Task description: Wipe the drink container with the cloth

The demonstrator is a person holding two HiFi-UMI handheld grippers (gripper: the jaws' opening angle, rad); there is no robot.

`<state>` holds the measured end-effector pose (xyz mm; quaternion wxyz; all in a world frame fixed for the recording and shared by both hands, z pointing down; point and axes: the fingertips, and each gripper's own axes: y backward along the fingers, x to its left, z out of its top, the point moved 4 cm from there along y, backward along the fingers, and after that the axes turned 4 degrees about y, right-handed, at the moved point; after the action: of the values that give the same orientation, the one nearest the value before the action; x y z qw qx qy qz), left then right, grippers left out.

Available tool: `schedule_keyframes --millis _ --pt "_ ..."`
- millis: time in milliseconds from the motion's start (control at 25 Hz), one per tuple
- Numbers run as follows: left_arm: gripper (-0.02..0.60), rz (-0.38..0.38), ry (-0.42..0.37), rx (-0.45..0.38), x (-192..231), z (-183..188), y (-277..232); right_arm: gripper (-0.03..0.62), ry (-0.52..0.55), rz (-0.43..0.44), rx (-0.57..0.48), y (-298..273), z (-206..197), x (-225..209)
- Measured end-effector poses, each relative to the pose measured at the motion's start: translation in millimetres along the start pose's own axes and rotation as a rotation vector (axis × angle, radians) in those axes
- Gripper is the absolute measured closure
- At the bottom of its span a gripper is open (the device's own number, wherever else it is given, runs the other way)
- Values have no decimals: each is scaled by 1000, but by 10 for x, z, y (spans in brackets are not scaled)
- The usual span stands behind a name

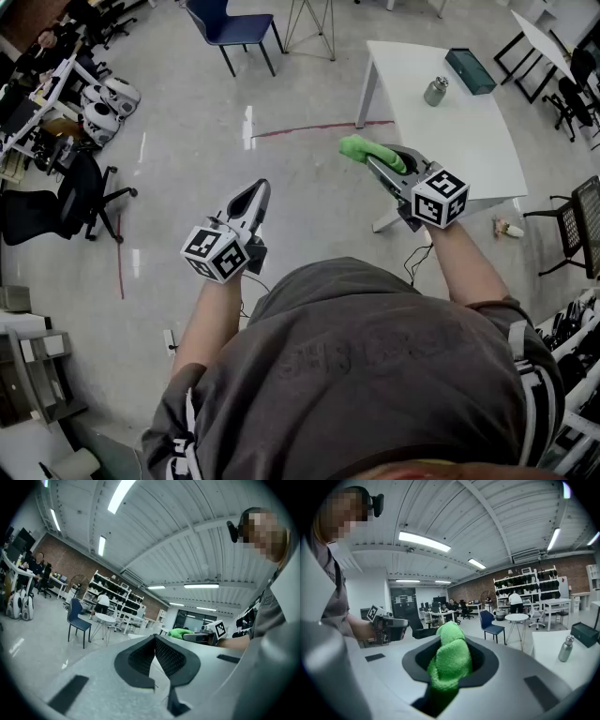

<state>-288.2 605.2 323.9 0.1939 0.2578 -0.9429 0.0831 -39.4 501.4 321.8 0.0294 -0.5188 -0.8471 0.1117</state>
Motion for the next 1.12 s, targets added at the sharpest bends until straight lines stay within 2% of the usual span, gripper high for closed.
schedule_keyframes --millis 440,680,1120 --pt "577 23 -5 -6 -253 -81 -157 520 4 23 -10 233 -3 -161" --pt "577 33 0 -4 -532 -226 -404 514 -3 53 -13 504 -43 -350" --pt "577 45 -5 -11 -632 -318 -521 514 12 89 -27 575 -90 -477"
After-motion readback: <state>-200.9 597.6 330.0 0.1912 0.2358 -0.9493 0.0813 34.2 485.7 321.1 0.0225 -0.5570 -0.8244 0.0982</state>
